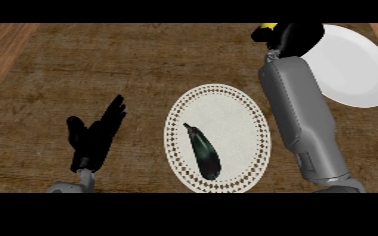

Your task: Pick the lemon from the placemat and place it in the plate

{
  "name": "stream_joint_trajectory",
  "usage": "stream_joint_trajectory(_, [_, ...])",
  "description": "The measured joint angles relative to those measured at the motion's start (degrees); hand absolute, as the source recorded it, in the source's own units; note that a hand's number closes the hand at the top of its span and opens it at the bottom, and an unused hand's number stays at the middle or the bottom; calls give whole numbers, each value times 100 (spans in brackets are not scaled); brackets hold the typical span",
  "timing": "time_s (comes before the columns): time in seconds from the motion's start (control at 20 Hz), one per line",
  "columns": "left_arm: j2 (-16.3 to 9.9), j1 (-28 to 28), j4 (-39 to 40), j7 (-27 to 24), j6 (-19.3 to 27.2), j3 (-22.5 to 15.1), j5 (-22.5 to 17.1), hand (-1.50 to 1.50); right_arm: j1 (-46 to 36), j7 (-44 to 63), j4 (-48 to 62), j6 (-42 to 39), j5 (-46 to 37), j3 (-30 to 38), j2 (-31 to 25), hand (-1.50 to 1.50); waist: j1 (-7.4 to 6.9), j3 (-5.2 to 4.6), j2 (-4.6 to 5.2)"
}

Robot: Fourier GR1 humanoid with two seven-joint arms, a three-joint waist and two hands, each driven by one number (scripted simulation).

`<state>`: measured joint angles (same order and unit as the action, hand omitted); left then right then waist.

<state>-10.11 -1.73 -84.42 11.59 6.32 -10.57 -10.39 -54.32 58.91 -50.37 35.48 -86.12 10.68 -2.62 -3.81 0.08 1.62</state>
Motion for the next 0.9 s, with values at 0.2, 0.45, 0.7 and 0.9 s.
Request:
stream_joint_trajectory(0.2, [23, 4, 28, -17, 17, -12, 37, 0, -15, 70, 241, 803, -504, 380, -22, 150, 20, 12, -12])
stream_joint_trajectory(0.45, [-9, 61, 35, -88, -25, 57, 13, 0, 52, 133, 673, 1427, -1124, 922, -239, 150, 61, 16, -37])
stream_joint_trajectory(0.7, [5, 69, 47, -52, -8, 91, 15, 0, 254, 231, 988, 1995, -1520, 1463, -669, 150, 114, 25, -49])
stream_joint_trajectory(0.9, [44, 73, 34, -14, 1, 100, 13, 0, 346, 194, 1439, 2420, -1431, 1813, -1025, 150, 125, 34, -61])
